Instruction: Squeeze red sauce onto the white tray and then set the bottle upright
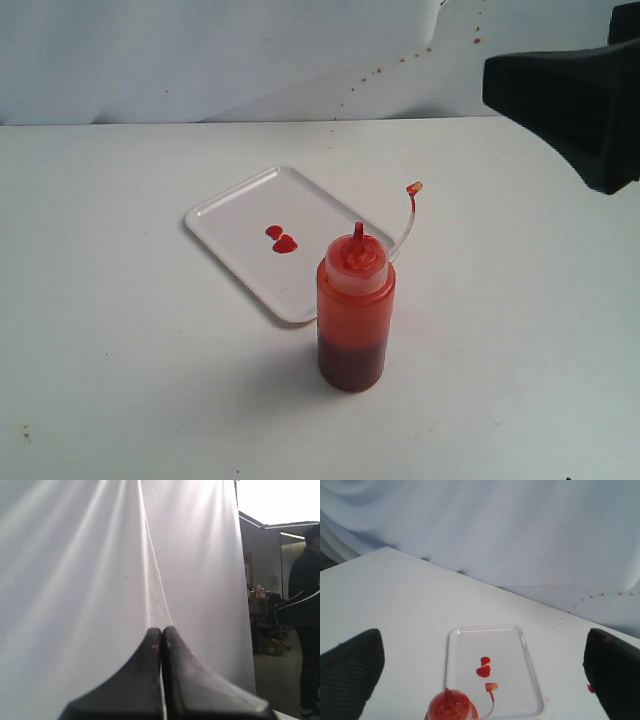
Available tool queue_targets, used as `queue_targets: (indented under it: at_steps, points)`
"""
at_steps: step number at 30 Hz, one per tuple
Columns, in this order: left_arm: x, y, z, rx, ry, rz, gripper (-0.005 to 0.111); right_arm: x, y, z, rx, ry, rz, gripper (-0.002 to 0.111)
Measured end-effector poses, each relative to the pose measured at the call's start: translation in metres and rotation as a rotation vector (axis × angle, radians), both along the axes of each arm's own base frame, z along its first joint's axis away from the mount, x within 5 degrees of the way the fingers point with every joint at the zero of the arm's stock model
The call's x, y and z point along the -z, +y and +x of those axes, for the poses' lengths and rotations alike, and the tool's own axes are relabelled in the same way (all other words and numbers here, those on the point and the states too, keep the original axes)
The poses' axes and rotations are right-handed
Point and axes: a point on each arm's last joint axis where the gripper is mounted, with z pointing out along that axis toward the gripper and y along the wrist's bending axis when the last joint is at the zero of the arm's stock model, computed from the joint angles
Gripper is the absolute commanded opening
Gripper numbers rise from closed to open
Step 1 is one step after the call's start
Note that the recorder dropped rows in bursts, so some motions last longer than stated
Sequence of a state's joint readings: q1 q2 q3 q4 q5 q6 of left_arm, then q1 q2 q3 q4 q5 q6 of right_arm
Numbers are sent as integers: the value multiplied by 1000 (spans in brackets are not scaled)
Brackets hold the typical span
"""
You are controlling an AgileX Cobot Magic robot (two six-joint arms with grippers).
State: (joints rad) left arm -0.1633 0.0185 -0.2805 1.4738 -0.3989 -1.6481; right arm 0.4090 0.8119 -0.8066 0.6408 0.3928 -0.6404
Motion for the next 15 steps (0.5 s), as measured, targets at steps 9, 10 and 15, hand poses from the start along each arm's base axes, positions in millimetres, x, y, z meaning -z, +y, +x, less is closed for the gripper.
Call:
queue_targets:
  at_steps: [9, 10, 15]
  points:
    - [3, 2, 0, -22, 5, -21, 0, 0, 0, 0, 4, -4, 2, 105]
    - [3, 2, 0, -22, 5, -21, 0, 0, 0, 0, 4, -4, 2, 105]
    - [5, 9, 5, -95, -21, -75, 0, 0, 0, 0, 4, -4, 2, 105]
